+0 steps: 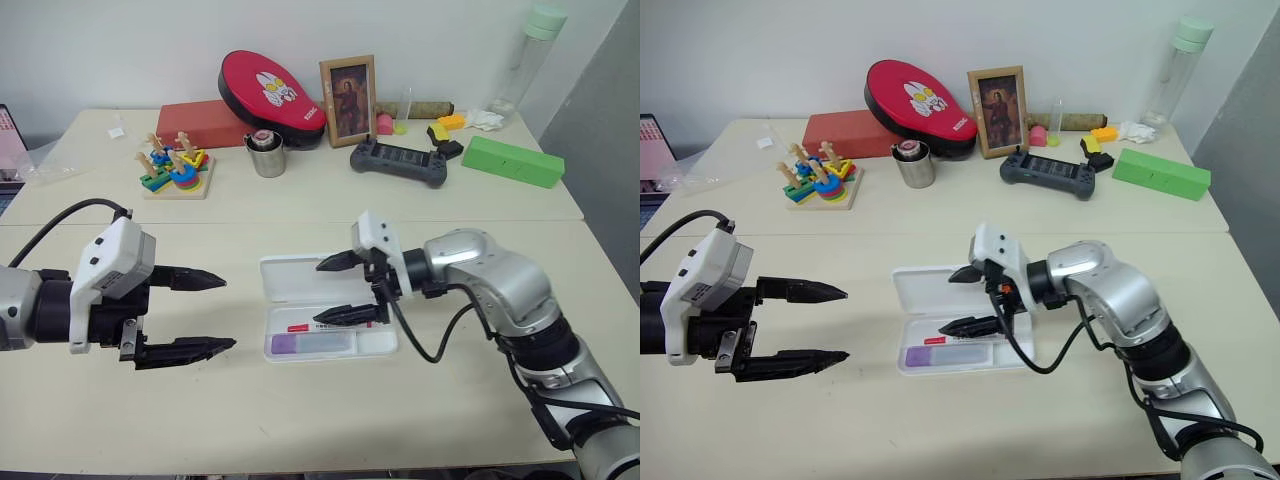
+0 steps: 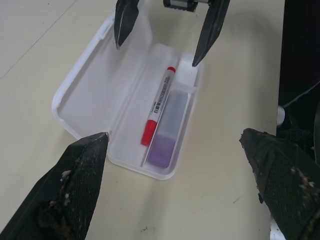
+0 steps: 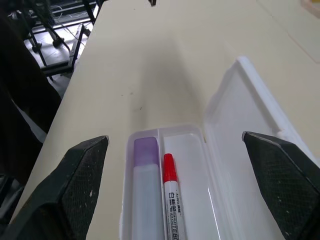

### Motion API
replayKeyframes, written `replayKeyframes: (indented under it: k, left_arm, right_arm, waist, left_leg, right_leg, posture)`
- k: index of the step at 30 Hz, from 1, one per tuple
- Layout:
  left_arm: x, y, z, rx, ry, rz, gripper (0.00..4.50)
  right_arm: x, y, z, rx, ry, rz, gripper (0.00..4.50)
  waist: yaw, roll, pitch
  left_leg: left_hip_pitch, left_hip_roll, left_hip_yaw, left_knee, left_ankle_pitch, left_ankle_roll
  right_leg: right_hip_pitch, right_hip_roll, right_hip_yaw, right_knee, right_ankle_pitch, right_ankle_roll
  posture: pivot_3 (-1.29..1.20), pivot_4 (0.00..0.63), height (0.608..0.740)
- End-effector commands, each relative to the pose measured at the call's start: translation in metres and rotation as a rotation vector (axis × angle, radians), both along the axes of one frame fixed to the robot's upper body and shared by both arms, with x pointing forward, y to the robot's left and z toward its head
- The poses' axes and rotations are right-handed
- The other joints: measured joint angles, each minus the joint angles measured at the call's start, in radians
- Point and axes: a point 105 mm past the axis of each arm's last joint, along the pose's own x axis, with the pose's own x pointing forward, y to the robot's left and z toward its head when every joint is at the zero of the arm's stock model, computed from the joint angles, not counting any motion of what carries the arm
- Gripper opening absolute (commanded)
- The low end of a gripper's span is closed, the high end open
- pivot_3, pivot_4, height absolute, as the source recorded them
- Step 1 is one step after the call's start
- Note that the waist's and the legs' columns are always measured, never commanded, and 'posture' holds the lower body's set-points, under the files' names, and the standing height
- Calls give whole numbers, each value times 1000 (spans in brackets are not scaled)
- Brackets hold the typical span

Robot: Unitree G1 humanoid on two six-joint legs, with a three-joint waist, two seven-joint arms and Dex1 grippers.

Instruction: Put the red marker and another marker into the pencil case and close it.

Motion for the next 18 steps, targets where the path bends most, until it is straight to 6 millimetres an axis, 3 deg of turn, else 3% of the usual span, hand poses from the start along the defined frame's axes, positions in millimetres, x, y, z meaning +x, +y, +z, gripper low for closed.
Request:
replayKeyframes:
  k: [1,6,10,18]
  left_arm:
    - [1,-1,6,-24,-29,-3,4500]
    - [4,-2,11,-58,-39,3,4500]
    - [5,-1,11,-58,-49,15,4500]
    - [7,0,11,-73,-66,39,4500]
  right_arm:
    - [-8,-8,19,48,-38,23,4494]
    - [-7,-19,33,87,-58,-1,4494]
    - [15,-39,37,79,-84,-136,4494]
    - [45,-82,24,-12,-118,-319,4494]
  waist:
    - [0,0,0]
    - [0,0,0]
    - [0,0,0]
    - [0,0,0]
  left_leg:
    - [0,0,0,0,0,0]
    - [0,0,0,0,0,0]
    - [0,0,0,0,0,0]
    - [-1,0,0,0,0,0]
  right_leg:
    - [0,0,0,0,0,0]
    - [0,0,0,0,0,0]
    - [0,0,0,0,0,0]
    - [-1,0,0,0,0,0]
  posture:
    - [0,150,740]
    - [0,150,740]
    - [0,150,740]
    - [0,150,740]
